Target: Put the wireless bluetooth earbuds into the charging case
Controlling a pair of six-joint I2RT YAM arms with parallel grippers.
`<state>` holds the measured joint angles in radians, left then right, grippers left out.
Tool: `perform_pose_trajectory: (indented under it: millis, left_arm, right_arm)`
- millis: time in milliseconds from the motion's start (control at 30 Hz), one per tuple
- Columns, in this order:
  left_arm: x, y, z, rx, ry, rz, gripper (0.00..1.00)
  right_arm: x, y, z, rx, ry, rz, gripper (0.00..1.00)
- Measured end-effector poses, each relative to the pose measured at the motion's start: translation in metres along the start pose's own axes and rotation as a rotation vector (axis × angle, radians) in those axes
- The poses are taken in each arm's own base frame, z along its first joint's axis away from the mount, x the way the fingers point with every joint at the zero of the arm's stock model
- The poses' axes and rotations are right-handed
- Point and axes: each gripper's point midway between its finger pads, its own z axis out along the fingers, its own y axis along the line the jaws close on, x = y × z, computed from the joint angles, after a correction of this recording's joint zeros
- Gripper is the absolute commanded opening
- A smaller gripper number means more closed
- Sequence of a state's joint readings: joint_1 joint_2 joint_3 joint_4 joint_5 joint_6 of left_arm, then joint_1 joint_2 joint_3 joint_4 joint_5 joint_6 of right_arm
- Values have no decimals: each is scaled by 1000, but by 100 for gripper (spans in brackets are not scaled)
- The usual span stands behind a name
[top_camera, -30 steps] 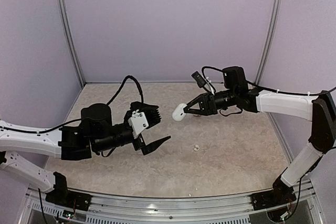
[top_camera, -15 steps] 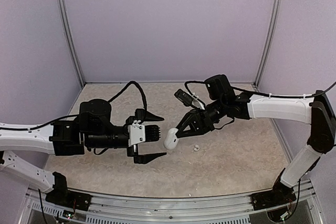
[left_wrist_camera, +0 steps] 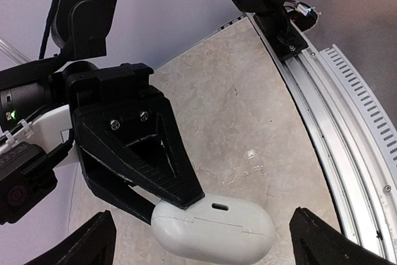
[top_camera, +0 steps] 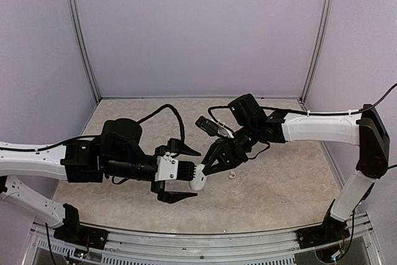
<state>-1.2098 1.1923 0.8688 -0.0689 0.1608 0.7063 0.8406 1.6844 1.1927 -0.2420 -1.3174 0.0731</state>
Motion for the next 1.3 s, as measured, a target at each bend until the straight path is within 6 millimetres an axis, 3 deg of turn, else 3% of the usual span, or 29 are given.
perform_pose_trajectory:
  millis: [700, 933, 1100, 1233, 1300]
  left_arm:
    - [-5, -20, 5, 111, 12, 18, 79]
    - [-3, -23, 6, 122, 22, 27, 78]
    - [-2, -24, 7, 123, 28, 28, 71]
    - [-2, -23, 7, 122, 30, 31, 67]
    - [-2, -23, 7, 121, 32, 29, 63]
  right_arm:
    - [7, 12, 11, -72, 39, -1, 6]
    - [7, 14, 12, -79, 41, 0, 6]
    - [8, 13, 13, -80, 44, 9, 6]
    - [8, 13, 12, -82, 44, 10, 16]
    - [8, 13, 12, -81, 44, 10, 30]
